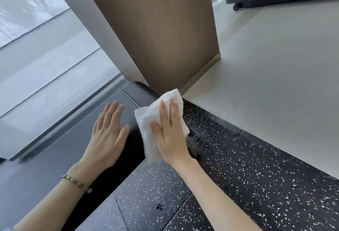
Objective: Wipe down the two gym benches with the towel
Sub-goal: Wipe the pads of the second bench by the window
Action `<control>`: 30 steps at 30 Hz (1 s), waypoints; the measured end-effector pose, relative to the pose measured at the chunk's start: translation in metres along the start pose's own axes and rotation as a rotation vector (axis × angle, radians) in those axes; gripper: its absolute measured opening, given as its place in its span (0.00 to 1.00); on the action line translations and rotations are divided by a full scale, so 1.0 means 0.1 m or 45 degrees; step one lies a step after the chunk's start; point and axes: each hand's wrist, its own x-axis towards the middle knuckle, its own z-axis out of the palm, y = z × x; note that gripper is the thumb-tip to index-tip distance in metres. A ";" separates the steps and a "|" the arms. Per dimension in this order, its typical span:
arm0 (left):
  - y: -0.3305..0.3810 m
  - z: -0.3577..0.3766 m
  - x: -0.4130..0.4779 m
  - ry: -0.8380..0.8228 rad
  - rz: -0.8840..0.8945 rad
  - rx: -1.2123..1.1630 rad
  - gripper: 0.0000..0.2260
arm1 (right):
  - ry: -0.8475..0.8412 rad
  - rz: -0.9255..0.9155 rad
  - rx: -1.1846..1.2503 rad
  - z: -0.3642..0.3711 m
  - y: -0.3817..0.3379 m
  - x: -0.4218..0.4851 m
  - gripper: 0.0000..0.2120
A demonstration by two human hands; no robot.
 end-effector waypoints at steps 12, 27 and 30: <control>0.06 0.05 0.98 -0.343 0.127 0.032 0.30 | -0.348 0.388 0.143 -0.37 -0.02 0.39 0.28; -0.12 -0.23 1.37 -0.680 -0.069 0.011 0.32 | -0.861 1.018 0.140 -0.67 -0.35 1.18 0.28; -0.13 -0.23 1.38 -0.709 -0.112 0.037 0.31 | -0.947 1.006 0.110 -0.44 -0.19 1.43 0.26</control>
